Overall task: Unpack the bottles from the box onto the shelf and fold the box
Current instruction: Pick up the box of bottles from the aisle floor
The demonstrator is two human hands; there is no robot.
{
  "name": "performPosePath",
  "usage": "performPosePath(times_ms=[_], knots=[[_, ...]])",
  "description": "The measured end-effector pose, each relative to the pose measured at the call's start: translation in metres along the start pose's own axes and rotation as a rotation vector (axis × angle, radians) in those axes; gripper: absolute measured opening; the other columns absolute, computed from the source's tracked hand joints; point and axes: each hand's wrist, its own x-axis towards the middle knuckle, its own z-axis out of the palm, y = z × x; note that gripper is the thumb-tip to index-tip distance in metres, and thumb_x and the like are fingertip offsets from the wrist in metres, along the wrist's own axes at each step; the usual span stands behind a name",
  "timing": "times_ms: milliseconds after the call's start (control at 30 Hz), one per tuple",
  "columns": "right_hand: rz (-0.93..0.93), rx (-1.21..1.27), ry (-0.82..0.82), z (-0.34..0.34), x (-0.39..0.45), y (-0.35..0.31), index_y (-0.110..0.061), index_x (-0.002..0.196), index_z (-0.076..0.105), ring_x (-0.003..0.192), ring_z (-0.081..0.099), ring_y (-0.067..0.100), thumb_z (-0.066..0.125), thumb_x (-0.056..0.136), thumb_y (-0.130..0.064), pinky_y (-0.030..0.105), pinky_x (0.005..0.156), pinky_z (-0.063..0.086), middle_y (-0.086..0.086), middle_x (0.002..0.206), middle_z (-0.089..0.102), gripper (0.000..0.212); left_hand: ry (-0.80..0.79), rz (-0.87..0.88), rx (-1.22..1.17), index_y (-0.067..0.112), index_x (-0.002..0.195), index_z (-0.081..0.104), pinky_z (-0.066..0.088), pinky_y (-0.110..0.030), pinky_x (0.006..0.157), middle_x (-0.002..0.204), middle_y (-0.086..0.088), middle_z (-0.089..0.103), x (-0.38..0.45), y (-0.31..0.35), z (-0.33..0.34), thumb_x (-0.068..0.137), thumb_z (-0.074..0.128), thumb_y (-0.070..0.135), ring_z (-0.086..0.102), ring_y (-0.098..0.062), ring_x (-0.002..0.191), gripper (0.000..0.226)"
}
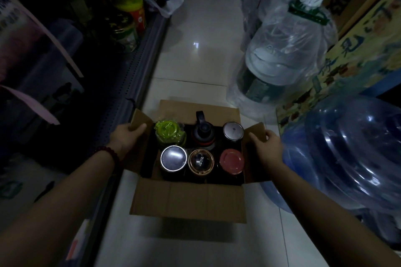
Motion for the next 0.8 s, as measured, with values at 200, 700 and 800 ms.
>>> performPosePath(times_ms=[200,700,800], knots=[[0.049,-0.051,-0.001,0.006,0.005,-0.006,-0.014,0.118,0.06,0.083,0.061,0.018,0.065,0.087,-0.023,0.028,0.069,0.048,0.009,0.105,0.069,0.032,0.068,0.028,0.144,0.004,0.095,0.07,0.051,-0.039,0.08,0.098,-0.022,0.069,-0.003,0.008,0.001,0.09,0.058,0.04,0.065,-0.035,0.094,0.038],[0.063,-0.16,-0.007,-0.071,-0.04,-0.081,-0.007,0.086,0.07,0.06,0.05,0.007,0.074,0.08,-0.022,0.008,0.045,0.026,0.004,0.075,0.064,0.017,-0.037,0.046,0.237,0.013,0.088,0.066,0.049,-0.033,0.073,0.087,-0.012,0.067,-0.062,0.099,-0.042,0.095,0.049,0.037,0.063,-0.028,0.082,0.03],[0.094,-0.148,-0.048,-0.112,-0.046,-0.114,-0.005,0.089,0.074,0.069,0.059,0.013,0.076,0.079,-0.026,0.014,0.054,0.037,0.009,0.085,0.072,0.023,-0.048,0.02,0.285,0.007,0.097,0.068,0.046,-0.031,0.074,0.095,-0.016,0.069,-0.085,0.128,-0.057,0.095,0.05,0.036,0.064,-0.031,0.091,0.033]])
